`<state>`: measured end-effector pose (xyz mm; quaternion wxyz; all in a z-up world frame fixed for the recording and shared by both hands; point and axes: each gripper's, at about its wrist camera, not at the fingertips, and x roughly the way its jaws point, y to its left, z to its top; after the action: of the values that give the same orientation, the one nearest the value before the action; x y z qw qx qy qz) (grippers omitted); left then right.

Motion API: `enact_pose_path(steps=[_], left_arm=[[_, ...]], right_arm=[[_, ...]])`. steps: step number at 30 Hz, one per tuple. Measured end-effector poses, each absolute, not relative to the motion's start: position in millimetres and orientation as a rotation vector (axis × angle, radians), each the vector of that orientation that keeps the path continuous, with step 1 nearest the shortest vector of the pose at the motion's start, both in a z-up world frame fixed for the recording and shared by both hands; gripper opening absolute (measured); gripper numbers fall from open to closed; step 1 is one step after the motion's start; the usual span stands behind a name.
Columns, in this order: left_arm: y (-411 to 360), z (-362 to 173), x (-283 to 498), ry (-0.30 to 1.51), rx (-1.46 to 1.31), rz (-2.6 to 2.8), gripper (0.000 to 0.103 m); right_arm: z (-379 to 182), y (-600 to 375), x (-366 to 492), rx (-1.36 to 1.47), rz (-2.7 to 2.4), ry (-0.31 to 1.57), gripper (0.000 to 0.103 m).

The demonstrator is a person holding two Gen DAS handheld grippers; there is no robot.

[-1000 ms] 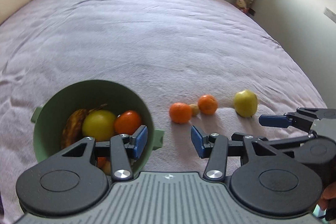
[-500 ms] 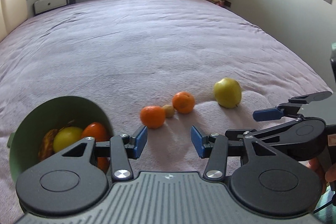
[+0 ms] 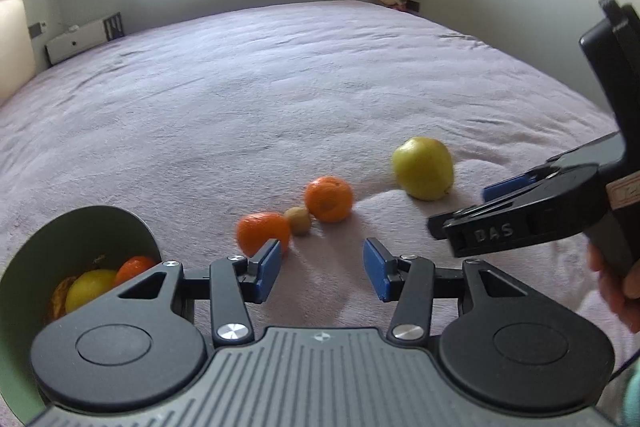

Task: Organize fruits
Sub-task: 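Move both tools back toward the large pear and last mandarins, then grasp a mandarin with the left tool while the right tool grasps the large pear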

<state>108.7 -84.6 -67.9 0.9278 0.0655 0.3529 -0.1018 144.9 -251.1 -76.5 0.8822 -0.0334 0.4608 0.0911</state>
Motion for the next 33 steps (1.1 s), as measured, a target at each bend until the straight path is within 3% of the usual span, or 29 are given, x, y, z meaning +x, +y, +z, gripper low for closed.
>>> enact_pose_path(steps=[17,33], left_arm=[[-106,-98,147,0.749,0.428,-0.003,0.057],[-108,-122,172,0.789,0.464,-0.004,0.062]], right_arm=[[-91,-260,177,-0.053,0.13,0.927,0.066],[-106,-261,209,-0.019,0.09,0.917,0.071]])
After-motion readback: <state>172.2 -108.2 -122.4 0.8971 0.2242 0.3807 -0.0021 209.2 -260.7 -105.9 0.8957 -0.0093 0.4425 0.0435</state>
